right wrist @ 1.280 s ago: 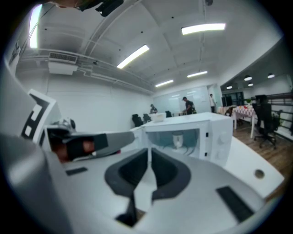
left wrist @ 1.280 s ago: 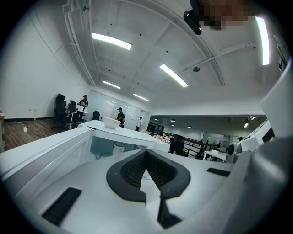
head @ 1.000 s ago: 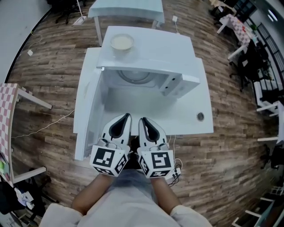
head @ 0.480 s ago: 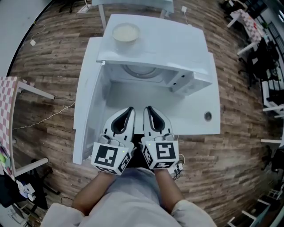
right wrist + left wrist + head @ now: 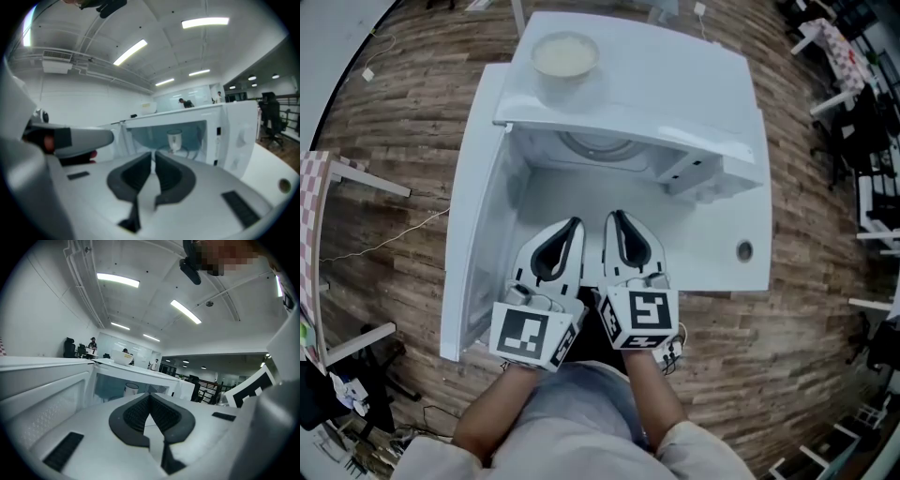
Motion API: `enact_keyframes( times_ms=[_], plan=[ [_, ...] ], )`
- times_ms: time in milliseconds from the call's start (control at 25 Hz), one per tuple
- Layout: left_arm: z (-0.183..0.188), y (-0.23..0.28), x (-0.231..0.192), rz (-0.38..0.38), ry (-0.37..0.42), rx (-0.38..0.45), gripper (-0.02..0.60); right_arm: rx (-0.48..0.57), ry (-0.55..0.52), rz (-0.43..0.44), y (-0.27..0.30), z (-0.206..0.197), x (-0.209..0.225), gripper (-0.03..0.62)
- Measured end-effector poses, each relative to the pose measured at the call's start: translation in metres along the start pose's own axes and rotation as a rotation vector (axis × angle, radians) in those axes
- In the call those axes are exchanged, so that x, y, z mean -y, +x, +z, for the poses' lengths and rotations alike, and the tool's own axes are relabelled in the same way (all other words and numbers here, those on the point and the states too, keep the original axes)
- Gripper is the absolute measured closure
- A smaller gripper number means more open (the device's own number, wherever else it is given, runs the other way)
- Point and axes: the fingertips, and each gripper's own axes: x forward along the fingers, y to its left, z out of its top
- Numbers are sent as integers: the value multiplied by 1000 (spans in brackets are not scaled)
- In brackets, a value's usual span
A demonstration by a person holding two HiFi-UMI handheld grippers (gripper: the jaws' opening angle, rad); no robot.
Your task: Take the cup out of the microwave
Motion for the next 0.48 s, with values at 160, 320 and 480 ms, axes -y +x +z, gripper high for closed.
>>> enact_keyframes(
  times_ms=[160,320,480],
  plan=[
    [-6,5,-8,7,24,12,572,17,-4,-17,11,-4,4,568],
    [-14,9,-12,4,14,20,572,47,-17,-37,21,-5,9,568],
    [-24,15,-14,-6,44,28,572,62,-21,-57,30,-10,18,568]
  ],
)
